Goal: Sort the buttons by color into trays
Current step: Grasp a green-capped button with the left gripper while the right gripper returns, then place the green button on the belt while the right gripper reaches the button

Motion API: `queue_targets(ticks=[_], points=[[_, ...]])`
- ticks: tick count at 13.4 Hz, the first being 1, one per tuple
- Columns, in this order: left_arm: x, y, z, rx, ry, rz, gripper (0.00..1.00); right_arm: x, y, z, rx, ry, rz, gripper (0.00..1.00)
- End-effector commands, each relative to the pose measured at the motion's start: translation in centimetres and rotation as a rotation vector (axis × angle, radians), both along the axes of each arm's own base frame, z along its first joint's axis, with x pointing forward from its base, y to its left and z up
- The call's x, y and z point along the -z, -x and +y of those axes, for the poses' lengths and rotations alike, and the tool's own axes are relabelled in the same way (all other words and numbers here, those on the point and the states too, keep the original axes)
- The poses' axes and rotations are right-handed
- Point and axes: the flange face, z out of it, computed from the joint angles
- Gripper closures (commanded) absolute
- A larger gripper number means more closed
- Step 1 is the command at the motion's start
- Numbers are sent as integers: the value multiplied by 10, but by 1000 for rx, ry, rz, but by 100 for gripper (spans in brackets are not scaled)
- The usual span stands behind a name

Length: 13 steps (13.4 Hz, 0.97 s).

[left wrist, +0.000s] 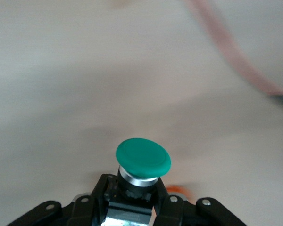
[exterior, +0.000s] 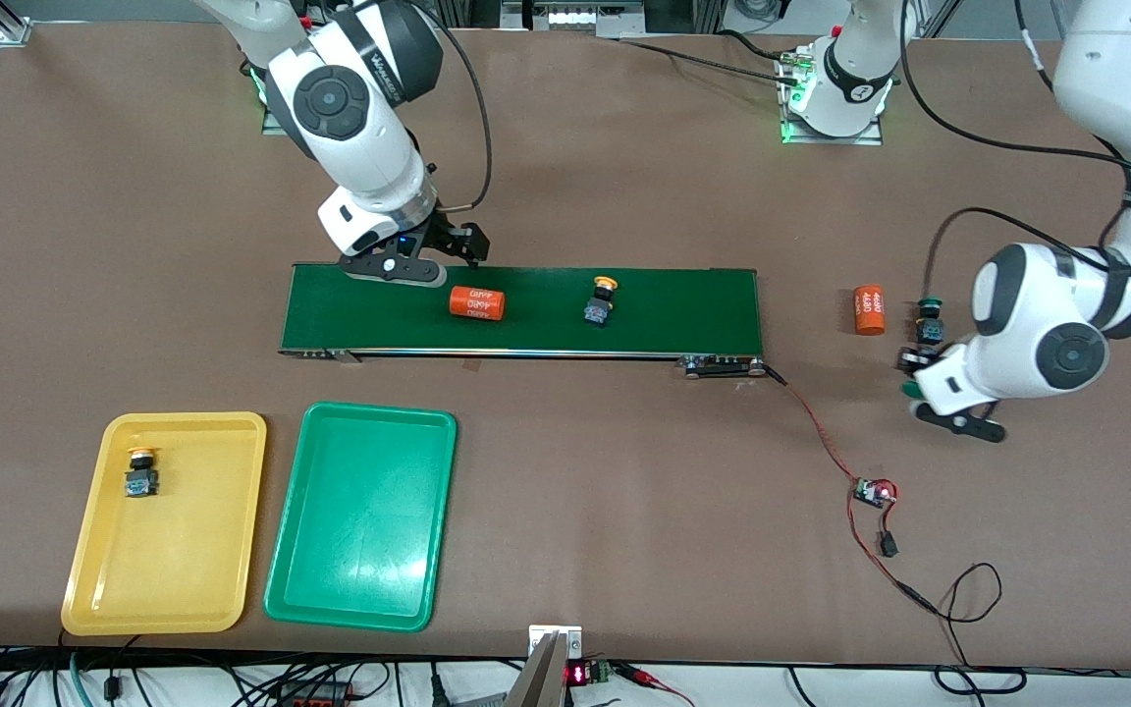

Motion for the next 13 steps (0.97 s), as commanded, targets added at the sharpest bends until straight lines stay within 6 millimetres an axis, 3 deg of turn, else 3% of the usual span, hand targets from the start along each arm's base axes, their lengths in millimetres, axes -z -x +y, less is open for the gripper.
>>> queue_targets(ticks=[1, 2, 4, 7, 10, 12, 13], points=[[-24, 13, -71, -51, 101, 50, 76, 12, 4, 17, 3, 15, -18, 0], [-22, 16, -91, -105, 88, 64, 76, 16, 3, 18, -21, 41, -36, 0], [-25, 29, -151, -166, 55, 81, 76, 21, 2, 20, -35, 53, -35, 0], [-36, 57, -229, -141, 70, 96, 77, 23, 1, 20, -35, 58, -33, 0], [-9, 72, -281, -234, 72, 93, 76, 25, -4, 22, 11, 50, -31, 0], [3, 87, -315, -289, 64, 85, 66, 30, -4, 22, 8, 57, -27, 0], [6, 89, -320, -309, 51, 82, 36, 31, -4, 22, 6, 59, -29, 0]])
